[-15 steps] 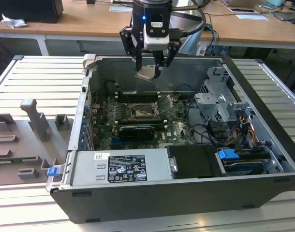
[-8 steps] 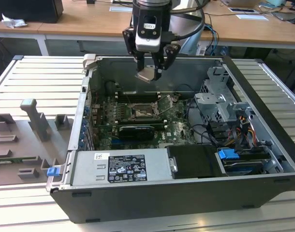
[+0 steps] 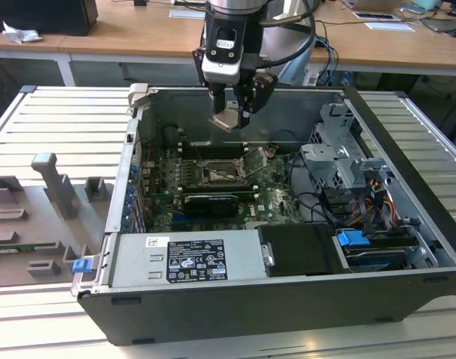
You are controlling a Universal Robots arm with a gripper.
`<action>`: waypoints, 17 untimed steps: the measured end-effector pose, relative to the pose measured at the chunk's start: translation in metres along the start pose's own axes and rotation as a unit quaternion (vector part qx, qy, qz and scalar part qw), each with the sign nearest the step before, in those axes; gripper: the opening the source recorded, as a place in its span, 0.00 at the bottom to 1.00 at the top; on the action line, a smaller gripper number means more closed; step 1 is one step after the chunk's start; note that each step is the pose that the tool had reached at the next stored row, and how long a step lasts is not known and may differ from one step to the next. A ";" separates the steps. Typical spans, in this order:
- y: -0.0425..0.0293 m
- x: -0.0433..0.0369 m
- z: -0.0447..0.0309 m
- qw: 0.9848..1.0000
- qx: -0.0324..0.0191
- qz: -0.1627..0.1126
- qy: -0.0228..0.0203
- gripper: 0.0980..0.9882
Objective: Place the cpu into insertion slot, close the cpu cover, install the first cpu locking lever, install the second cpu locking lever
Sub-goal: 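Place the cpu into insertion slot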
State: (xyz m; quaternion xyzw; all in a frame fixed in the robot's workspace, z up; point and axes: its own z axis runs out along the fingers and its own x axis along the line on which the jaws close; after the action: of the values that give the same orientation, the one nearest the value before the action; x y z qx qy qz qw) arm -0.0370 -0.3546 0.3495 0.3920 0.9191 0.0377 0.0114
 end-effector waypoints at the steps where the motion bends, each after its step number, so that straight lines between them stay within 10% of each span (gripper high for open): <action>1: -0.0001 0.0000 0.0013 1.000 0.000 0.007 -0.001 0.50; 9: -0.0005 0.0000 0.0064 0.996 -0.001 0.091 -0.007 0.50; 14: -0.0009 -0.0001 0.0107 0.987 -0.001 0.158 -0.012 0.50; 17: -0.0011 -0.0001 0.0139 0.979 -0.001 0.204 -0.015 0.50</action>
State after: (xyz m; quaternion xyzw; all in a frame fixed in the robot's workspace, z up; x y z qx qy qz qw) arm -0.0370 -0.3546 0.3356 0.5721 0.8193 0.0339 0.0179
